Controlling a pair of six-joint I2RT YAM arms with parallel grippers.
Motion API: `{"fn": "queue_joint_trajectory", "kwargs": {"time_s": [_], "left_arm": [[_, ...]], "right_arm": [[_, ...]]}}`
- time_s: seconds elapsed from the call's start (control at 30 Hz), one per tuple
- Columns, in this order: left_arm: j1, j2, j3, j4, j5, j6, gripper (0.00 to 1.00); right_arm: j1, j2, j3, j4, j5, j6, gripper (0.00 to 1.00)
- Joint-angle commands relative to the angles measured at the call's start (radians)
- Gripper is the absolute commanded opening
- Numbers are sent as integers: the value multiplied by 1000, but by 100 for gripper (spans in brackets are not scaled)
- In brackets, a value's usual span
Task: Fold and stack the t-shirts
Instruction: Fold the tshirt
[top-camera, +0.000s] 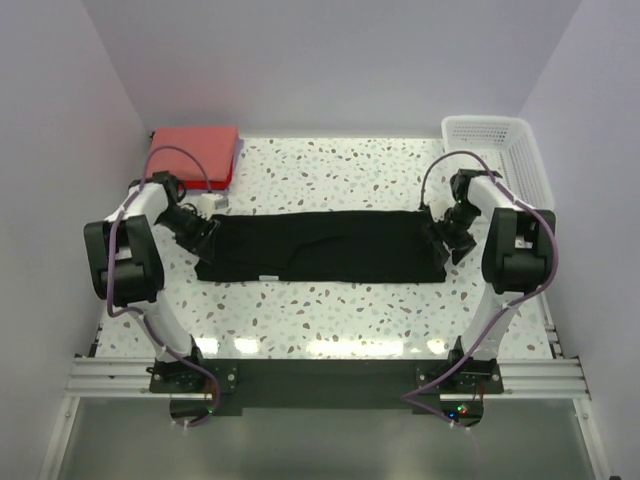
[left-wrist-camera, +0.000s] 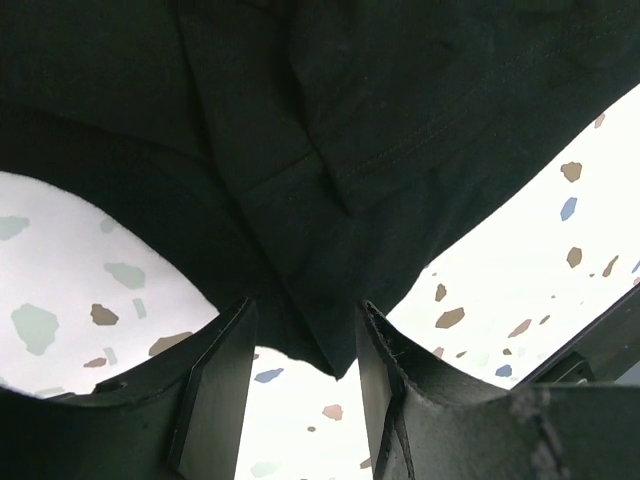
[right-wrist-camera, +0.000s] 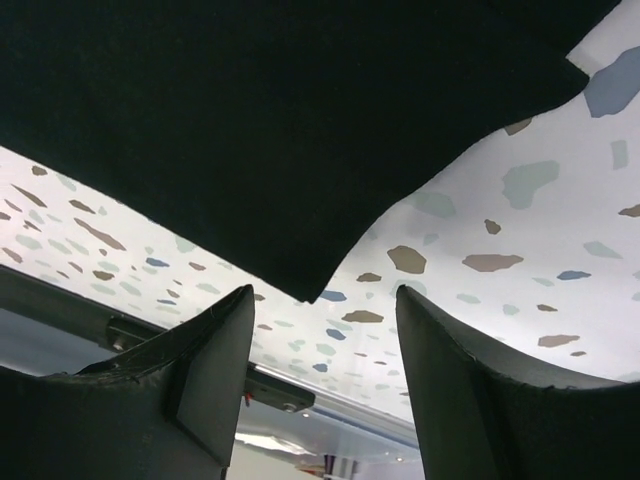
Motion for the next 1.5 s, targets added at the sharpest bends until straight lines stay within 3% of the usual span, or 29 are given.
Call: {"fn": "queue_joint_trajectory", "kwargs": {"time_s": [0.0, 0.23, 0.6, 0.97, 1.13, 1.47], "left_arm": [[6, 19, 27, -18, 46, 1, 49], [8, 33, 24, -14, 41, 2, 49], [8, 36, 1, -29, 73, 11, 45], [6, 38, 15, -55, 115, 21, 16], [9, 27, 21, -66, 112, 25, 1], [35, -44, 41, -141, 118, 93, 0]], "right_arm": [[-15, 26, 14, -15, -52, 40, 62], [-23, 58, 24, -28, -86, 73, 58], [-26, 78, 37, -63, -129, 90, 38], [-29, 69, 45, -78, -123, 83, 7], [-31, 63, 44, -81, -128, 75, 0], [-35, -15, 42, -97, -105, 21, 0]]}}
